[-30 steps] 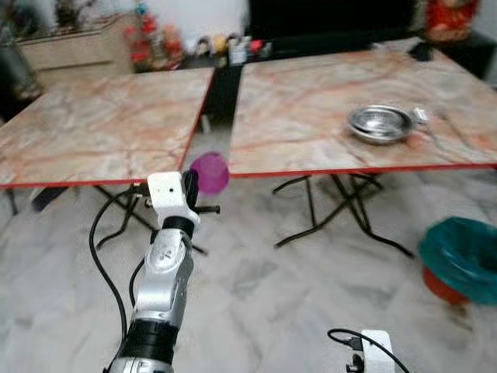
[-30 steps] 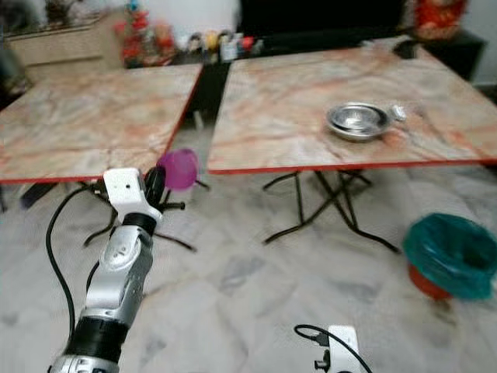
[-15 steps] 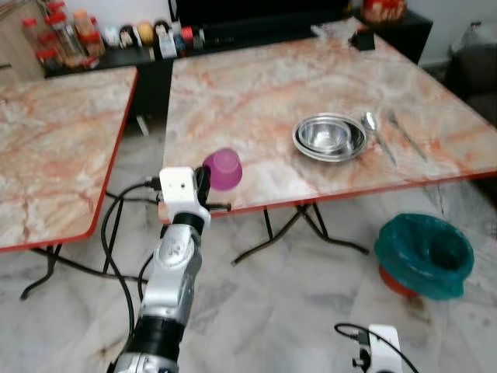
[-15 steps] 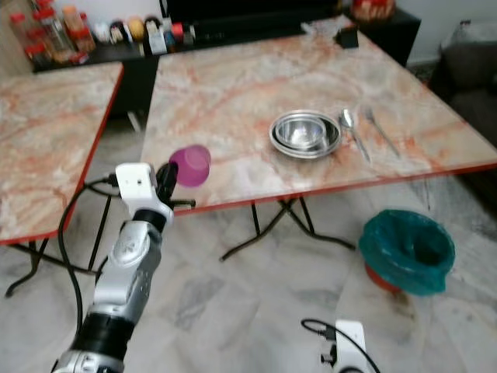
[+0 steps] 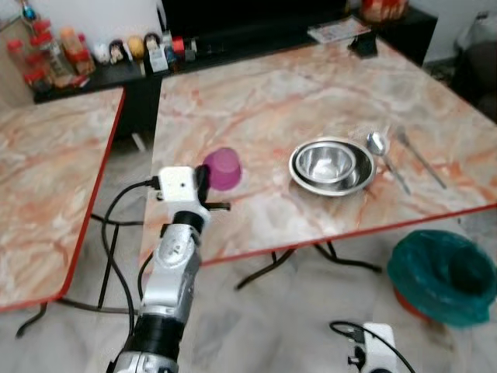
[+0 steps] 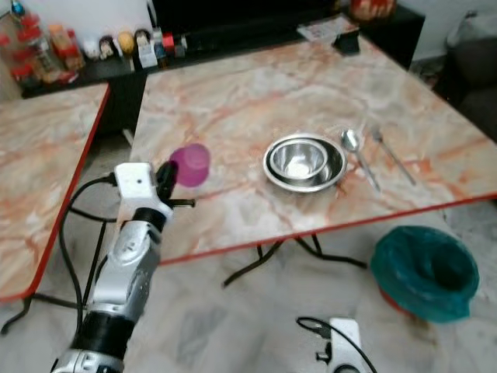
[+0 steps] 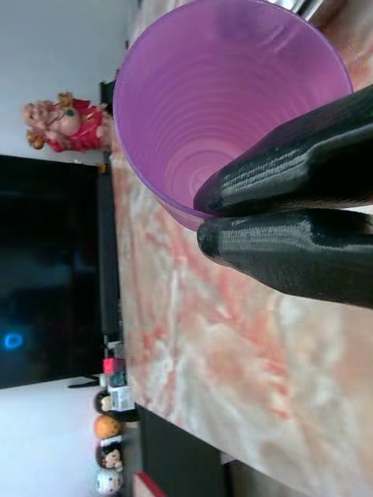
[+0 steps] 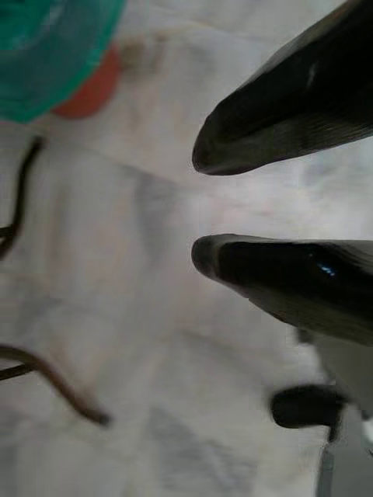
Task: Setting the table
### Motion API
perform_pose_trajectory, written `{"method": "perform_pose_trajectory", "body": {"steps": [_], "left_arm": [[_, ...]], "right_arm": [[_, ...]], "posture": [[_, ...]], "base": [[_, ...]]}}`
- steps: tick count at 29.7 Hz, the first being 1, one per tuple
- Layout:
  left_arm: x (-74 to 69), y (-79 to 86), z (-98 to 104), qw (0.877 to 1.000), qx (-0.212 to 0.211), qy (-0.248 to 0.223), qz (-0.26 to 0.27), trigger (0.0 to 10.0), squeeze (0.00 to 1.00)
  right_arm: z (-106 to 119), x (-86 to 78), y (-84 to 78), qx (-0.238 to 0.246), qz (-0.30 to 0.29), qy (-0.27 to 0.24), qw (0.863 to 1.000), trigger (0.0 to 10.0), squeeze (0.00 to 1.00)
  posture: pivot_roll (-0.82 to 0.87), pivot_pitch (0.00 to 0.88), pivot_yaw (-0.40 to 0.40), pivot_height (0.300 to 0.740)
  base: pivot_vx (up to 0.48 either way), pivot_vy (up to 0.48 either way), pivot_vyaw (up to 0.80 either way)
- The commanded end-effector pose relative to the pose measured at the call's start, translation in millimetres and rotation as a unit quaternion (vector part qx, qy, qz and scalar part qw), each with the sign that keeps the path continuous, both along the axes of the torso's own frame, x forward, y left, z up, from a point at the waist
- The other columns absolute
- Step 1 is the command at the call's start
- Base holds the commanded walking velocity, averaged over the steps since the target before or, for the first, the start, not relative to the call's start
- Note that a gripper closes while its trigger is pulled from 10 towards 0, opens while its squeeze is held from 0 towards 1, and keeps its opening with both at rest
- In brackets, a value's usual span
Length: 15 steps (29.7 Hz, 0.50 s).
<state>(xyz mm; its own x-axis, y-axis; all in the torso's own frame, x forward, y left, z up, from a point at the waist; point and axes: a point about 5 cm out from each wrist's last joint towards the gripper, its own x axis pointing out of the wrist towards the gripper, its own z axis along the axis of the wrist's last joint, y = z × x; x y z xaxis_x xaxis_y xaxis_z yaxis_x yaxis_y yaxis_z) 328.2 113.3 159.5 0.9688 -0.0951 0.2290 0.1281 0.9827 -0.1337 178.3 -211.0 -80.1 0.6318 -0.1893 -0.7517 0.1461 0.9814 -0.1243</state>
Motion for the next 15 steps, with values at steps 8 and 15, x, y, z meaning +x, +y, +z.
{"method": "perform_pose_trajectory", "body": {"steps": [8,15], "left_arm": [[-0.5,12.7,-3.1,1.000,0.004,0.009,0.020,10.0,0.00],[1.3,12.2,-3.1,1.000,0.003,0.010,0.025,10.0,0.00]], "right_arm": [[-4.2,-4.4,11.7,0.010,0.012,0.010,1.000,10.0,0.00],[-2.4,-1.2,10.9,0.000,0.024,0.006,1.000,10.0,0.00]], "posture": [[0.03,0.092,0.085,0.740],[0.03,0.083,0.072,0.740]], "base": [[0.000,0.000,0.00],[0.000,0.000,0.36]]}}
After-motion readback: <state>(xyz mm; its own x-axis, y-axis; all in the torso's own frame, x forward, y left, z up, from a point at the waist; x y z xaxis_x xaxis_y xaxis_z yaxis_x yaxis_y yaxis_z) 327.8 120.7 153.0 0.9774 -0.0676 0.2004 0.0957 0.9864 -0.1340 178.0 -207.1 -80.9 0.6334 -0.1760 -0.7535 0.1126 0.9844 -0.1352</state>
